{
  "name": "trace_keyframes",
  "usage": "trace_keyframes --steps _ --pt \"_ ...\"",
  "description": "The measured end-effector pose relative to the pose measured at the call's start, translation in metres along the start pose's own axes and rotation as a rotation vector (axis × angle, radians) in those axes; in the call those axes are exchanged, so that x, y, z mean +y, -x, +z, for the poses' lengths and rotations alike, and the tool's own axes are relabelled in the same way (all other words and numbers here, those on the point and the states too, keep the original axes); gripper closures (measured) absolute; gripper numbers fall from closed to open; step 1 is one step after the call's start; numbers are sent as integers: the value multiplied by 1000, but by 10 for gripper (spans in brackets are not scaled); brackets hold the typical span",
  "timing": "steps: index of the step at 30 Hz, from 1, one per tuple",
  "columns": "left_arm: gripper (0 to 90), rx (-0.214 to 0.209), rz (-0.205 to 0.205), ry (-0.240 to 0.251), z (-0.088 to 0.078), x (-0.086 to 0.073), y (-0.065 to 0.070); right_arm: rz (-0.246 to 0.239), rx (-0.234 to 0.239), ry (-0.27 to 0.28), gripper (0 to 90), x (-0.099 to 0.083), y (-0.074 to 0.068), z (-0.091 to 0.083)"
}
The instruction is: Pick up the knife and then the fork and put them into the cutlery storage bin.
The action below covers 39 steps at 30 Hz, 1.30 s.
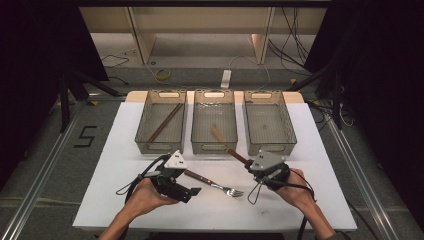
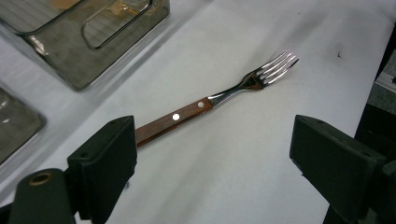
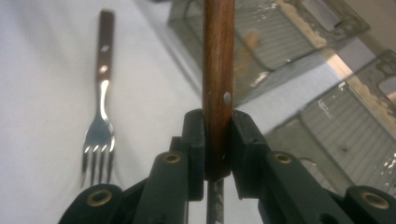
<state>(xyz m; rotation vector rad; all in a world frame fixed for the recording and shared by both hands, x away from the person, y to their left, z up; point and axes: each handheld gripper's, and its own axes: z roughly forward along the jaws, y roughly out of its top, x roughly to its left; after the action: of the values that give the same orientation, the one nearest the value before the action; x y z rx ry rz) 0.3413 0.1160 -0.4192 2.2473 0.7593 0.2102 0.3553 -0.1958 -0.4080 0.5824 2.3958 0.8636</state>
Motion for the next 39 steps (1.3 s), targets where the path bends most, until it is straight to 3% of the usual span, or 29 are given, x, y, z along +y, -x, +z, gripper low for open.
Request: trace_keyframes --steps 2,5,10,12,18,27,32,39 --pt "143 10 -4 9 -2 -3 -1 67 -1 9 778 2 12 0" --pt "143 34 -7 66 -7 -7 -2 156 8 22 777 5 32 0" --pt "143 42 -39 152 -16 -10 -4 259 10 45 777 10 61 0" --pt "143 38 -49 160 -17 -12 -4 291 11 54 777 12 72 1" --pt "142 31 -47 121 -14 -18 -3 396 8 57 777 22 104 5" --pt "142 62 -48 182 -21 -19 -4 469 -29 55 777 39 138 19" --pt "142 62 -54 189 -24 -21 -6 488 -46 35 776 43 150 28" --pt "141 63 -53 183 -23 -22 -7 550 -62 21 776 42 168 39"
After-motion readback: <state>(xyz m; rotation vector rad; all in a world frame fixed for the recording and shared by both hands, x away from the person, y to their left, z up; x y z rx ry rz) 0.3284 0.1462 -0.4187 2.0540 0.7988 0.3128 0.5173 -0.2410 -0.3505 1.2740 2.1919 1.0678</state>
